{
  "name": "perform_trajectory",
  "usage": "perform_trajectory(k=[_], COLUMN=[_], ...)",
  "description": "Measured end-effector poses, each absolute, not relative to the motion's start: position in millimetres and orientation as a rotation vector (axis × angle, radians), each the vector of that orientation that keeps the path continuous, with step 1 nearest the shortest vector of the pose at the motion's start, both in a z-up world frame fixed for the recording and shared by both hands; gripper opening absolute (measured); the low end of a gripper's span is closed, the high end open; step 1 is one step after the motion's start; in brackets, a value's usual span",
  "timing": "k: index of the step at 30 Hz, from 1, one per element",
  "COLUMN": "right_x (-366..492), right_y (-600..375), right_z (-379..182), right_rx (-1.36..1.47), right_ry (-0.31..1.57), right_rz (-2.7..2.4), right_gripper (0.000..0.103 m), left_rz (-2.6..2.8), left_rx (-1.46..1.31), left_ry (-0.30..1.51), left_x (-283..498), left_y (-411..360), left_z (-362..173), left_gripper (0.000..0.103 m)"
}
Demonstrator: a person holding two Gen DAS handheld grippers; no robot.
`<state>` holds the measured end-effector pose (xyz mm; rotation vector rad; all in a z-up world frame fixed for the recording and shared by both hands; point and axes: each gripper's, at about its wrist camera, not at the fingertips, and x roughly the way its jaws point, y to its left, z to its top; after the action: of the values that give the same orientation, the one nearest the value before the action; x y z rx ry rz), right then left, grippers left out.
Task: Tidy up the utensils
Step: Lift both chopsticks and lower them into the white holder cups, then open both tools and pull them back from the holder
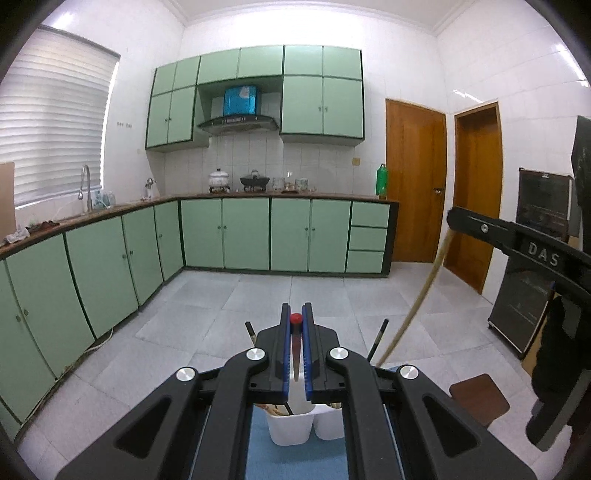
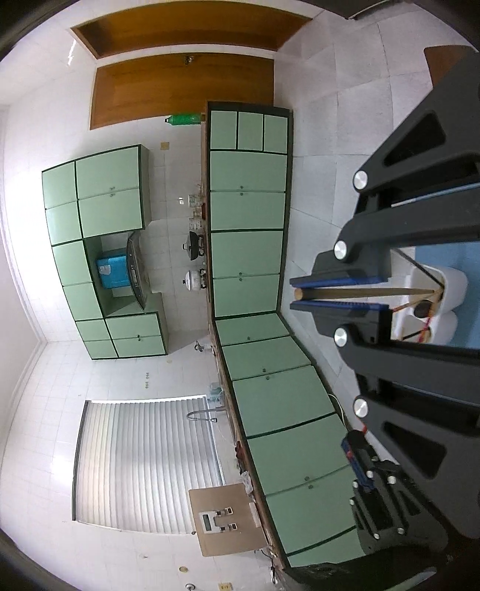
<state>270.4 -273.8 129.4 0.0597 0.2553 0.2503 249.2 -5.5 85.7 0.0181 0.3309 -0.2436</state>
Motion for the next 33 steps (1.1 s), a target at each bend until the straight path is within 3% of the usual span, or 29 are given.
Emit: perform_trajectory(k=[17, 21, 23, 27, 31, 33], right_x=[339.7, 323.4, 309.3, 276.1, 239.4, 219.1], right_y=[-247.4, -253.9, -259.9, -276.2, -289.0, -294.5], right_z=[24.0, 19.6, 23.5, 29.5, 27.1, 21.9], right_rx=[0.009, 0.049, 0.069, 0.109, 0.126, 0.14], right_ry=[0.52, 0.513, 0.489, 0.456, 0.442, 0.445], right_rz=[0.244, 0.24, 0.225, 0.216, 0.207, 0.195], right_gripper=[0.007, 0.014, 0.029, 0.035, 0.05, 0.057], left_rz=[-0.26, -0.266, -0.267, -0.255, -0.238, -0.232], left_rx=[-0.004, -0.02, -0.03, -0.035, -0.038, -0.031], left_ry=[0.533, 0.547, 0.531, 0.475, 0.437, 0.425], left_x=[314.8, 313.8, 306.9, 283.4, 252.5, 233.3], left_y=[-5.0, 0.2, 4.5, 13.9, 20.5, 22.9], left_z=[12.5, 5.3, 8.0, 19.3, 25.0, 23.1], left_gripper=[0.006, 0.006, 0.009, 0.026, 0.046, 0.051])
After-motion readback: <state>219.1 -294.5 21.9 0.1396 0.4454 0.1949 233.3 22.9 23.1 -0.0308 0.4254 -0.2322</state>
